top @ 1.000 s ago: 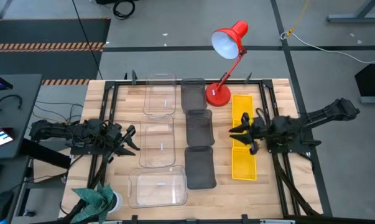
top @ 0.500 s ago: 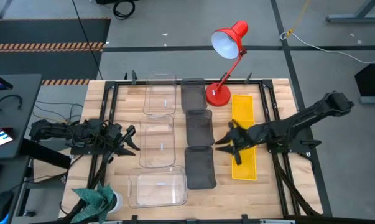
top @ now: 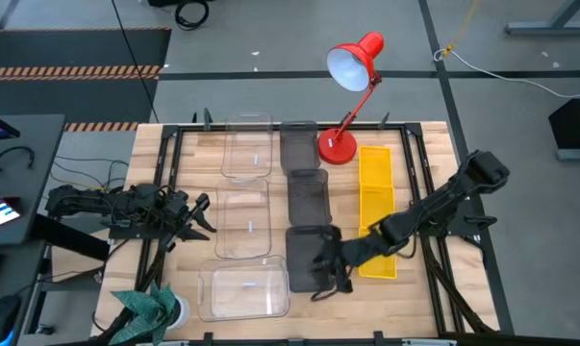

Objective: Stack baskets by color
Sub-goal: Stack the bottom black bin on the middle black bin, then stack the top black bin on the bottom black bins

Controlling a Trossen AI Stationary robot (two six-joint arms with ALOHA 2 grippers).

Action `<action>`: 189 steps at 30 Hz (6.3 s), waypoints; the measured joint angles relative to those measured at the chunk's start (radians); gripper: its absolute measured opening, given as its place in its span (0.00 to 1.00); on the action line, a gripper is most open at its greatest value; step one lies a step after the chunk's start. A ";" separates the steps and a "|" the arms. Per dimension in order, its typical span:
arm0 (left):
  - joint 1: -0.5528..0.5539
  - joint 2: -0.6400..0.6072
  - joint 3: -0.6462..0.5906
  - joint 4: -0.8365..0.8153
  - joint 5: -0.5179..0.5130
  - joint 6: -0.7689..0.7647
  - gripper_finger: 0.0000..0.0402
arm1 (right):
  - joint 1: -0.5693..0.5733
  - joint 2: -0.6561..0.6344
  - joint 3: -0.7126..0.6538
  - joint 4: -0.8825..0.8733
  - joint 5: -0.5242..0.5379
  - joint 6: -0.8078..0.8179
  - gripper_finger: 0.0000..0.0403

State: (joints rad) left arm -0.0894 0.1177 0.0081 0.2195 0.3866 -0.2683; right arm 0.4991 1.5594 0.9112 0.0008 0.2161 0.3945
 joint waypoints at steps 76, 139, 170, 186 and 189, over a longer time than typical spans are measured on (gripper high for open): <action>0.000 0.000 0.000 -0.008 0.000 0.000 0.29 | 0.069 0.416 0.950 -1.178 -0.070 0.043 0.01; 0.000 0.000 0.000 -0.002 0.000 0.000 0.29 | -0.330 0.163 0.349 -0.630 -0.201 -0.137 0.08; 0.000 0.006 0.000 -0.008 0.000 -0.001 0.29 | -0.619 0.156 0.469 -0.677 -0.168 -0.350 0.36; 0.000 0.006 0.000 -0.008 0.000 0.000 0.29 | -0.809 0.209 0.495 -0.510 -0.188 -0.535 0.36; 0.000 0.006 0.000 -0.005 0.000 0.000 0.29 | -0.826 0.252 0.496 -0.500 -0.212 -0.559 0.37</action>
State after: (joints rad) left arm -0.0892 0.1242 0.0082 0.2143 0.3866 -0.2684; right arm -0.3268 1.8111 1.4067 -0.4990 0.0038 -0.1649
